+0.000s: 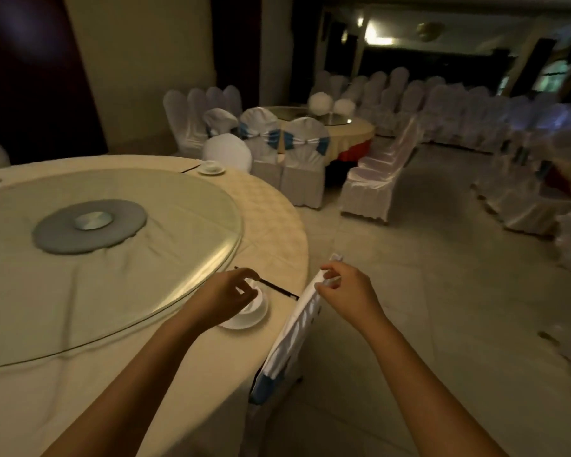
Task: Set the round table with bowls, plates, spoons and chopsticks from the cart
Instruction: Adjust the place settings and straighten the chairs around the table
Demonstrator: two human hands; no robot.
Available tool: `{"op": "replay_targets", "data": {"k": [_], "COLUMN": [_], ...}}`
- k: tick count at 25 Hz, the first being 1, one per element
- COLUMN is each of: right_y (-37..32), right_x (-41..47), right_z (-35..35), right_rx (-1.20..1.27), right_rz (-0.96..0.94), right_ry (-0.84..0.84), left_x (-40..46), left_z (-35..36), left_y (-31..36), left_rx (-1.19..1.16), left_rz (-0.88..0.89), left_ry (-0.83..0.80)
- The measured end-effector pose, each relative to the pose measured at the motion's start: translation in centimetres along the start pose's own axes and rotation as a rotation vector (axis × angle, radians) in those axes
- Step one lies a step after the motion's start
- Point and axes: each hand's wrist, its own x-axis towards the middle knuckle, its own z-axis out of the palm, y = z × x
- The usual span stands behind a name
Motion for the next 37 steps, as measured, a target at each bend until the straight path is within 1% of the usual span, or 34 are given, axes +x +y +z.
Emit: {"op": "replay_targets", "data": {"k": [3, 6, 9, 13, 16, 20, 23, 26, 28, 31, 33, 37], "right_y": [1.7, 3.4, 4.2, 5.7, 7.3, 9.1, 10.4, 12.2, 13.6, 15.2, 15.9, 16.3], "right_x": [5.3, 11.2, 17.4, 25.0, 29.3, 33.9, 35.9, 36.0, 35.6, 35.0, 34.2, 33.3], "right_z": [0.9, 1.8, 2.4, 4.3, 8.2, 14.8, 19.1, 22.4, 23.8, 25.3, 26.1, 26.8], "right_rx": [0.017, -0.014, -0.042, -0.095, -0.174, -0.227, -0.276, -0.345, -0.4, -0.478, -0.479, -0.482], "right_rz": [-0.091, -0.158, -0.187, -0.185, -0.179, -0.217, -0.254, -0.278, -0.275, -0.272, -0.26, -0.317], "right_ry": [-0.089, -0.15, -0.221, -0.309, -0.459, -0.696, -0.837, -0.961, -1.026, -1.087, -1.101, -1.063], "left_x": [3.3, 7.8, 12.6, 17.0, 17.8, 17.0, 16.6, 16.5, 16.2, 15.6, 15.1, 14.2], "left_z": [1.0, 3.0, 3.8, 3.7, 3.9, 6.8, 10.1, 12.7, 14.1, 16.7, 17.9, 18.8], "left_y": [-1.0, -2.3, -3.3, -4.5, -7.2, -11.6, -13.4, -15.0, -16.0, -17.1, -17.7, -17.5], "left_rx": [-0.022, -0.062, -0.101, -0.159, -0.156, -0.214, -0.225, -0.168, -0.147, -0.234, -0.323, -0.489], "left_rz": [-0.101, -0.151, -0.227, -0.343, -0.5, -0.792, -0.961, -1.121, -1.256, -1.434, -1.475, -1.432], "left_ry": [0.092, 0.144, 0.205, 0.338, 0.463, 0.621, 0.688, 0.717, 0.684, 0.608, 0.63, 0.785]}}
